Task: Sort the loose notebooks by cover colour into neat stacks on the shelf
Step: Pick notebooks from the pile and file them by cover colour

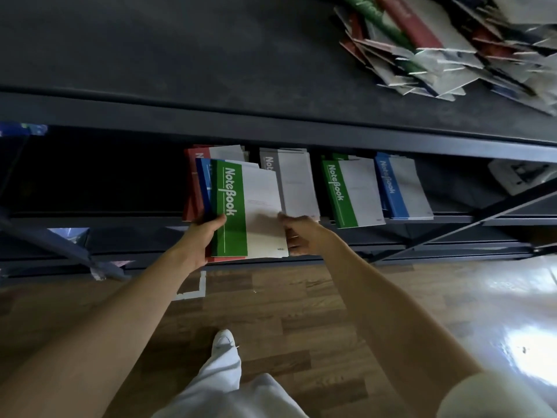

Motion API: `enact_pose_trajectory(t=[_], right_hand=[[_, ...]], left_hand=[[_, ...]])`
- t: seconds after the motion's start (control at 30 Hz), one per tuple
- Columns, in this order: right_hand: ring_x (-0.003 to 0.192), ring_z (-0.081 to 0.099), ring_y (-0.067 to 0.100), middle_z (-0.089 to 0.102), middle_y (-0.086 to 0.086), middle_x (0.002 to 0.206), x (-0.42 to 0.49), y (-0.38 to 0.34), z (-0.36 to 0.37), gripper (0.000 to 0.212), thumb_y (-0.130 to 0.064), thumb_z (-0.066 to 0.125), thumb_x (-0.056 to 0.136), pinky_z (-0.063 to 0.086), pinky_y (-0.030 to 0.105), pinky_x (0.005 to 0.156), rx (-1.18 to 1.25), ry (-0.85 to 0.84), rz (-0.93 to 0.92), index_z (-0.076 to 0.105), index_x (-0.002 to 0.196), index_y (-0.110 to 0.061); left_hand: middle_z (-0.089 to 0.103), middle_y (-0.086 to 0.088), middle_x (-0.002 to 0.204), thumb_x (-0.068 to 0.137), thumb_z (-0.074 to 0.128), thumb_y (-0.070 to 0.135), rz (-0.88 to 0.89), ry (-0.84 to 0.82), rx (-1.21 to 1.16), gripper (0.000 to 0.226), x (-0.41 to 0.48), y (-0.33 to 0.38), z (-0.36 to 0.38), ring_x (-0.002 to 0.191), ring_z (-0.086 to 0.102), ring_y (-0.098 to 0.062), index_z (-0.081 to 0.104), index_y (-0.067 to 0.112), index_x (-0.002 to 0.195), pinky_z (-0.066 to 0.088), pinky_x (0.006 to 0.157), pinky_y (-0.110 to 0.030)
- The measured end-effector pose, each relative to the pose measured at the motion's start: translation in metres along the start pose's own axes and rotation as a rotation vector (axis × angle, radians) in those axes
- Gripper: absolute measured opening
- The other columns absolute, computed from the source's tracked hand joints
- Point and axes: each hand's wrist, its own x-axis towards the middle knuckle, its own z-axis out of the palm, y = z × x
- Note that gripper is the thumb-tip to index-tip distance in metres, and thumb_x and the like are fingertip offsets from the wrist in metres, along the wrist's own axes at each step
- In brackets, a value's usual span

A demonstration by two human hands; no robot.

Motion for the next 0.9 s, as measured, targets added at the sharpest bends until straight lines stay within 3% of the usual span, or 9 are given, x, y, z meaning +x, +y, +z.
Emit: enact_pose_trajectory(t=[0.1,0.27,0.3,0.4,0.57,0.67,0.77,0.83,0.9], right_hand=[[0.061,0.048,0.019,0.046,0.006,0.064,0.001,0.002,-0.001,0.014,-0.011,0.065,0.086,0.044,0.03,0.057,-0.184,0.093,-0.097,0.053,0.08,-0.01],[0.079,0.062,0.026,0.06,0.011,0.081,0.004,0.02,-0.029,0.013,-0.01,0.067,0.083,0.058,0.043,0.076,-0.147,0.33,-0.175,0.058,0.074,-0.011],[0.079,0.061,0.026,0.06,0.011,0.083,0.003,0.025,-0.037,0.004,-0.008,0.065,0.084,0.058,0.04,0.075,-0.138,0.332,-0.184,0.06,0.085,-0.009],[0.067,0.056,0.02,0.057,0.006,0.079,0.0,0.036,-0.061,0.024,-0.007,0.054,0.088,0.049,0.023,0.052,-0.062,0.345,-0.191,0.059,0.112,-0.008],[0.101,0.058,0.029,0.061,0.006,0.091,-0.007,0.053,-0.113,0.02,0.0,0.062,0.087,0.055,0.038,0.069,0.262,0.119,-0.129,0.052,0.101,-0.011],[0.106,0.059,0.03,0.06,0.009,0.1,-0.008,0.06,-0.147,0.025,0.002,0.064,0.085,0.055,0.044,0.078,0.15,0.042,-0.077,0.054,0.105,-0.01],[0.093,0.056,0.023,0.054,0.008,0.097,0.0,0.054,-0.183,0.036,0.001,0.063,0.085,0.054,0.033,0.067,0.043,0.17,-0.072,0.049,0.117,-0.006],[0.084,0.056,0.022,0.053,0.008,0.094,0.007,0.045,-0.202,0.035,-0.002,0.062,0.085,0.054,0.026,0.062,-0.069,0.291,-0.078,0.049,0.117,-0.006],[0.098,0.058,0.027,0.054,0.009,0.106,0.017,0.038,-0.218,0.04,-0.006,0.062,0.084,0.057,0.035,0.08,-0.161,0.347,-0.094,0.047,0.121,-0.007]], left_hand=[[0.058,-0.013,0.126,0.088,0.063,0.017,0.008,0.011,0.019,0.031,0.002,-0.001,0.016,0.11,0.057,-0.033,0.052,0.02,0.117,0.045,0.095,-0.054],[0.061,-0.008,0.114,0.093,0.056,0.028,0.035,0.002,0.003,0.036,-0.002,-0.004,0.053,0.095,0.06,-0.028,0.05,0.02,0.128,0.05,0.08,-0.044],[0.06,-0.007,0.112,0.095,0.053,0.028,0.043,-0.011,-0.008,0.034,-0.003,-0.005,0.06,0.092,0.061,-0.027,0.05,0.02,0.127,0.05,0.075,-0.041],[0.06,-0.007,0.112,0.097,0.05,0.025,0.066,-0.031,-0.009,0.031,-0.005,-0.013,0.082,0.08,0.062,-0.021,0.05,0.019,0.128,0.049,0.062,-0.034],[0.058,-0.009,0.114,0.095,0.054,0.023,0.063,-0.024,0.018,0.038,-0.007,-0.021,0.13,0.072,0.059,-0.017,0.047,0.016,0.132,0.047,0.058,-0.033],[0.06,-0.011,0.116,0.093,0.057,0.02,0.032,-0.016,0.03,0.038,-0.009,-0.029,0.159,0.072,0.059,-0.018,0.049,0.013,0.129,0.047,0.058,-0.033],[0.06,-0.011,0.121,0.09,0.06,0.009,0.033,-0.008,0.034,0.044,-0.009,-0.039,0.181,0.083,0.059,-0.022,0.047,0.012,0.132,0.048,0.062,-0.033],[0.061,-0.008,0.109,0.088,0.06,0.002,0.058,0.02,0.009,0.049,-0.008,-0.042,0.192,0.079,0.058,-0.02,0.045,0.012,0.133,0.046,0.059,-0.033],[0.06,-0.005,0.097,0.087,0.06,-0.001,0.075,0.059,-0.038,0.048,-0.008,-0.045,0.2,0.074,0.055,-0.016,0.045,0.012,0.131,0.045,0.059,-0.032]])
